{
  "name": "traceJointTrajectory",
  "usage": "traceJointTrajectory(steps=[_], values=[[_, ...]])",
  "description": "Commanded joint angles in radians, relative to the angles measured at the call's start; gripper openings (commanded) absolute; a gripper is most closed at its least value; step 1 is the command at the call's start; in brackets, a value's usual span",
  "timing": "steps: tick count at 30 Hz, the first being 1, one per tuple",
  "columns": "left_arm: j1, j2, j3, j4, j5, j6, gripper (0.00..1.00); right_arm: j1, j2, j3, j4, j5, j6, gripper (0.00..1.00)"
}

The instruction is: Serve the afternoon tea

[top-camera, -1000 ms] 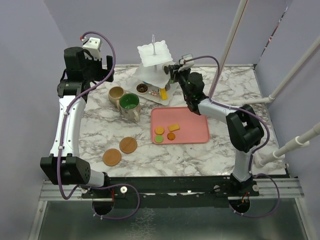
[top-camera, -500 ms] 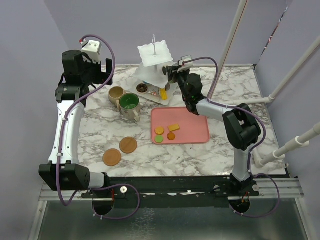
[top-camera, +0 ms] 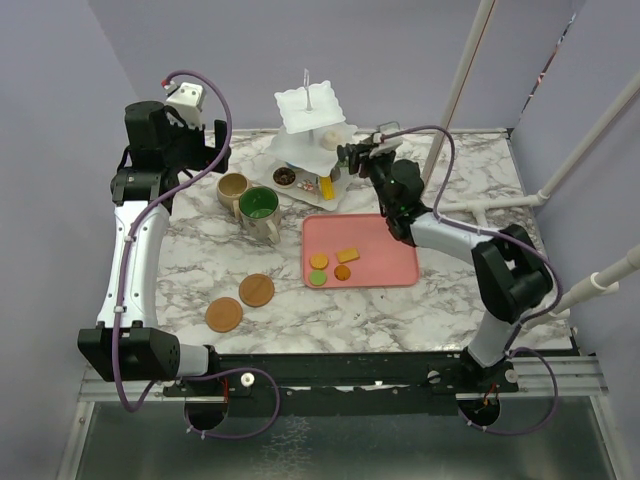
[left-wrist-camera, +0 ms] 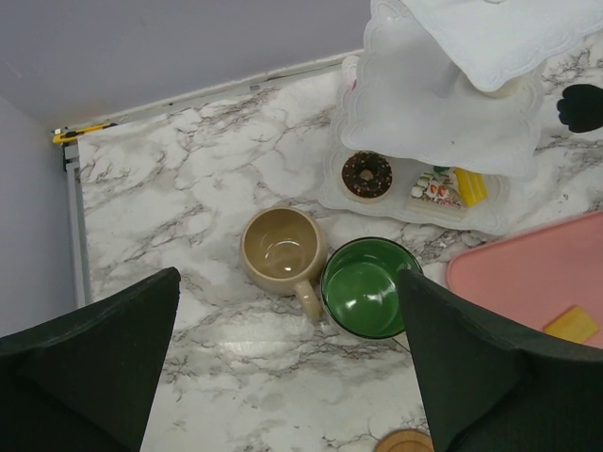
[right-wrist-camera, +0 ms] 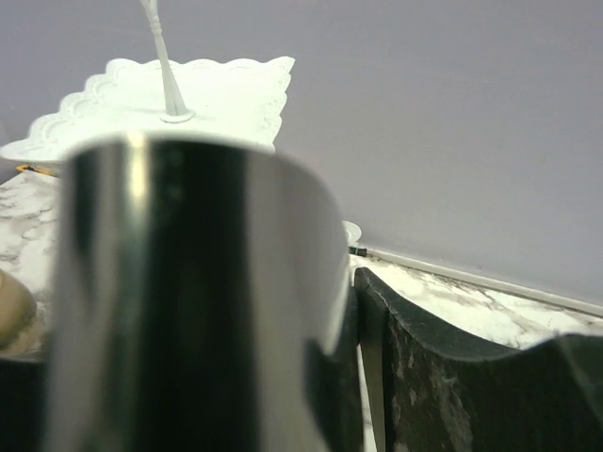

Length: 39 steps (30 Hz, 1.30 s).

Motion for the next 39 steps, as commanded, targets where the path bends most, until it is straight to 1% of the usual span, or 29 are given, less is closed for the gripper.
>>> traceJointTrajectory(steps=[1, 8, 13, 16, 19, 22, 27, 39], values=[[0.008, 0.015, 0.026, -0.024, 0.029, -0.001, 0.99, 0.039, -0.175, -0.127, -0.025, 0.008, 0.025, 0.59], [0.01, 0.032, 0.019, -0.028, -0.011, -0.006, 0.99, 0.191, -0.39, -0.357, -0.205, 0.073, 0.055, 0.59], [0.016, 0.039, 0.014, -0.029, -0.039, -0.003, 0.99, 0.298, -0.524, -0.466, -0.353, 0.099, 0.097, 0.59], [0.021, 0.037, 0.006, -0.029, -0.043, -0.004, 0.99, 0.334, -0.57, -0.504, -0.423, 0.093, 0.145, 0.59], [0.021, 0.03, -0.007, -0.029, -0.042, -0.008, 0.99, 0.343, -0.596, -0.54, -0.442, 0.104, 0.179, 0.59], [0.021, 0.025, -0.018, -0.029, -0.05, -0.014, 0.99, 0.345, -0.589, -0.555, -0.42, 0.081, 0.18, 0.59], [0.026, 0.025, -0.029, -0.029, -0.075, -0.02, 0.99, 0.357, -0.517, -0.515, -0.36, 0.012, 0.149, 0.59], [0.048, 0.022, -0.025, -0.029, -0.072, -0.015, 0.99, 0.37, -0.34, -0.447, -0.207, -0.026, 0.123, 0.59]])
